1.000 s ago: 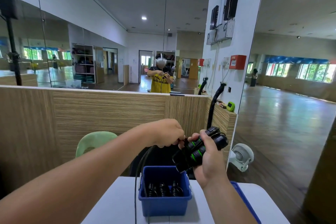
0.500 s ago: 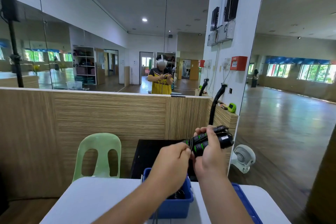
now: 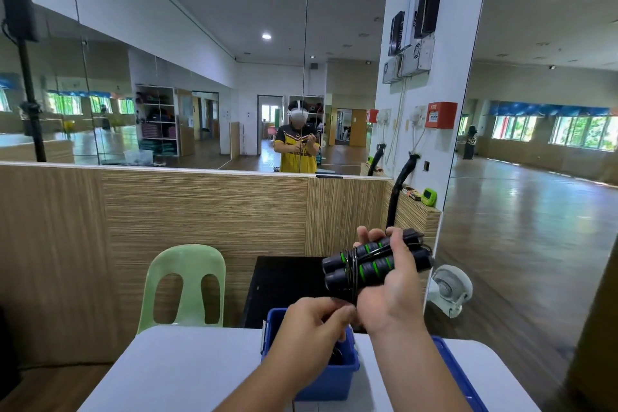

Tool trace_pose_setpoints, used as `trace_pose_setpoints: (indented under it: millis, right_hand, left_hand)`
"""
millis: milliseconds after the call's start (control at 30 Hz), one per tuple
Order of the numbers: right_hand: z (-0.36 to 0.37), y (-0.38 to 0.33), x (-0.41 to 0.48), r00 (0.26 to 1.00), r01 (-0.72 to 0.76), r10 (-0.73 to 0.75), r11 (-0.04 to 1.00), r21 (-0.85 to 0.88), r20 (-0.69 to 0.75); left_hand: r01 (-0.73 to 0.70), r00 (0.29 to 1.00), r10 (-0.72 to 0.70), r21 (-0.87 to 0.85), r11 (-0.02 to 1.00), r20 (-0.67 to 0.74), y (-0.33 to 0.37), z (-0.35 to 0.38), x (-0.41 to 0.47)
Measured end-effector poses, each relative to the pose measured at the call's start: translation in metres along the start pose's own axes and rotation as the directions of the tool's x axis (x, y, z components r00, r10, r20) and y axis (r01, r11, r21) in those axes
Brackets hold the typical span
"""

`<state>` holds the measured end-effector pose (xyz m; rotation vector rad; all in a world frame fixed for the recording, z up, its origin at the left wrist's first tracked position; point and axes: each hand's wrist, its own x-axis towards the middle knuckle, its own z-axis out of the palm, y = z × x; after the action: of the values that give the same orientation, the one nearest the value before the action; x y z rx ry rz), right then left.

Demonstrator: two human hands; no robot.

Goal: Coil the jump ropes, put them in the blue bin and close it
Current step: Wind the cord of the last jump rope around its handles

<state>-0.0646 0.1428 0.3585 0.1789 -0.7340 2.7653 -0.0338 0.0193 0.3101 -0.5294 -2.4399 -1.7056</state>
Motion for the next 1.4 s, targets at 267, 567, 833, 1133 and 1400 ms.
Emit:
trace_pose_setpoints:
  millis: [267,567,833,1133,1400]
  right_hand:
    - [0.009,-0.008,-0.007,0.992,-0.087,0.095,0.991,-0.102,0.082]
    - [0.008,-0.011,-0.022,0.967,-0.210,0.231,0.962,-0.176,0.109]
    - [-0.001,-0.005,-0.038,0.949,-0.270,0.304,0.921,-0.280,0.084]
    - [-0.013,0.001,-0.044,0.976,-0.181,0.219,0.837,-0.517,0.012]
    - [-0.017,0.008,-0.040,0.997,-0.073,0.057,0.833,-0.548,-0.046]
  left_hand:
    - [0.046,0.998,-0.053,0.237,0.970,0.023,-0.010,-0.022,0.029]
    - [-0.138,0.985,0.078,0.438,0.889,0.152,-0.004,-0.054,0.065]
    - [-0.188,0.944,0.018,0.494,0.849,0.330,0.023,-0.073,0.070]
    - [-0.008,0.958,-0.130,0.477,0.879,0.257,0.041,-0.065,0.056]
    - [0.179,0.979,-0.200,0.295,0.939,0.041,0.041,-0.040,0.043]
